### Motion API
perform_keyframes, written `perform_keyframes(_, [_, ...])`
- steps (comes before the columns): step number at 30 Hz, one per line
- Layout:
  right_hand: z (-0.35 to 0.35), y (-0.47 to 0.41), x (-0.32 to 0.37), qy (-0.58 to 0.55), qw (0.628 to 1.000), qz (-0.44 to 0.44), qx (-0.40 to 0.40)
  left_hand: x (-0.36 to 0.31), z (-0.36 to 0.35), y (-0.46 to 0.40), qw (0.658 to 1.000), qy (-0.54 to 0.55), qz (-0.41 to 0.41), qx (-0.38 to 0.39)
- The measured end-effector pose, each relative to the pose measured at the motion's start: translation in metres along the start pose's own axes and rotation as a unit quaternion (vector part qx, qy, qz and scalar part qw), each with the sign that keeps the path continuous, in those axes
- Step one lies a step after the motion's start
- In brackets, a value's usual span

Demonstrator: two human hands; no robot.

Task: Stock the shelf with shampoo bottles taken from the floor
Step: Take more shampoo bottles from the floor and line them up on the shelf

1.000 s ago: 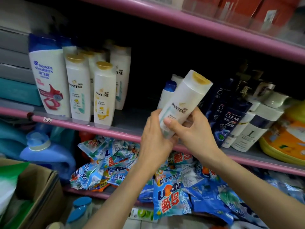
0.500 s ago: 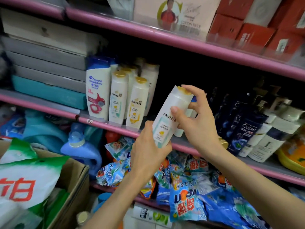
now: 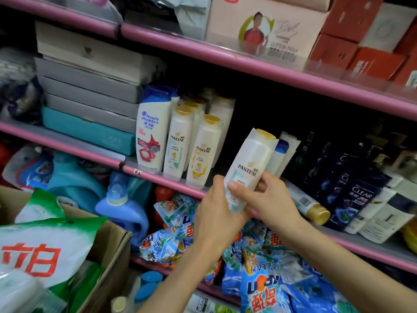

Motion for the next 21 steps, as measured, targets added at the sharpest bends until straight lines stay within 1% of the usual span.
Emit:
perform_keyframes(2, [0.0, -0.009, -0.001, -0.011, 1.0, -0.001, -0.018, -0.001, -0.006, -0.005, 0.999, 0.012, 0.019, 0.022])
perform_keyframes(5, [0.004, -0.03, 0.009, 0.001, 0.996, 0.059, -0.069, 0.004, -0.014, -0.017, 0.998, 0.009, 0.046, 0.041])
perform_keyframes(7, [0.004, -0.047, 0.011, 0.019, 0.99, 0.09, -0.109, 0.01, -0.014, -0.023, 0.999, -0.003, 0.049, 0.013])
perform_keyframes(9, [-0.003, -0.067, 0.0, 0.045, 0.986, 0.095, -0.129, 0.015, -0.008, -0.027, 0.997, -0.024, 0.043, -0.055])
perform_keyframes(11, [-0.015, -0.087, -0.018, 0.052, 0.988, 0.077, -0.123, 0.017, -0.001, -0.034, 0.99, -0.039, 0.033, -0.13])
perform_keyframes(14, [-0.04, -0.108, -0.046, 0.046, 0.993, 0.053, -0.094, 0.027, 0.006, -0.046, 0.979, -0.07, 0.041, -0.187])
perform_keyframes(16, [-0.056, -0.12, -0.054, 0.026, 0.995, 0.055, -0.076, 0.037, 0.006, -0.052, 0.973, -0.101, 0.05, -0.203])
perform_keyframes(19, [-0.072, -0.132, -0.062, 0.001, 0.997, 0.053, -0.05, 0.048, 0.002, -0.054, 0.965, -0.149, 0.06, -0.205])
perform_keyframes(21, [-0.079, -0.131, -0.075, 0.012, 0.999, 0.04, -0.017, 0.052, -0.001, -0.054, 0.962, -0.166, 0.064, -0.208])
Point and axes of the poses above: each hand's wrist, its own y-axis away from the middle knuckle, its own z-axis out of the back of the hand, x = y × z, the point moved 5 cm from there along -y, towards the middle knuckle, and after that the axes turned 12 degrees about -x, right-handed, at the moved point
